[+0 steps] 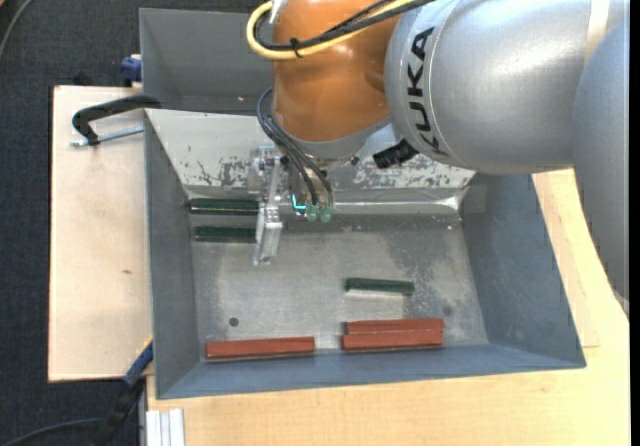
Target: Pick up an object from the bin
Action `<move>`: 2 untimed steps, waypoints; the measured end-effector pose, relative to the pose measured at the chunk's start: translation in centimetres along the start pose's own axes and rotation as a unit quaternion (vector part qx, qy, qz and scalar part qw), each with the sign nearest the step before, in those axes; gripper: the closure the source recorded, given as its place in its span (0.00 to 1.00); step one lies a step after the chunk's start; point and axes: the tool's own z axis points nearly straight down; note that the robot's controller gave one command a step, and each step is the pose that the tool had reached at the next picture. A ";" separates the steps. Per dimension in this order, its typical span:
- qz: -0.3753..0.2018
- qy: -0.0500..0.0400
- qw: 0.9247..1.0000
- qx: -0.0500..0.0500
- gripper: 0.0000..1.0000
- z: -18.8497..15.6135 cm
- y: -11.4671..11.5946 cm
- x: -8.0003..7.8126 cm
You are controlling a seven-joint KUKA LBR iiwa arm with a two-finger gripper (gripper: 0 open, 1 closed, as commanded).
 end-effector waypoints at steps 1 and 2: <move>-0.033 -0.004 0.999 -0.001 0.00 15.9 1.5 -3.5; -0.030 -0.007 1.000 -0.002 0.00 12.4 3.6 -4.0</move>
Offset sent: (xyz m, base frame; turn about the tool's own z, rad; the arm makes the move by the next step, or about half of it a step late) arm 0.0336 0.0141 -0.1575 -0.0644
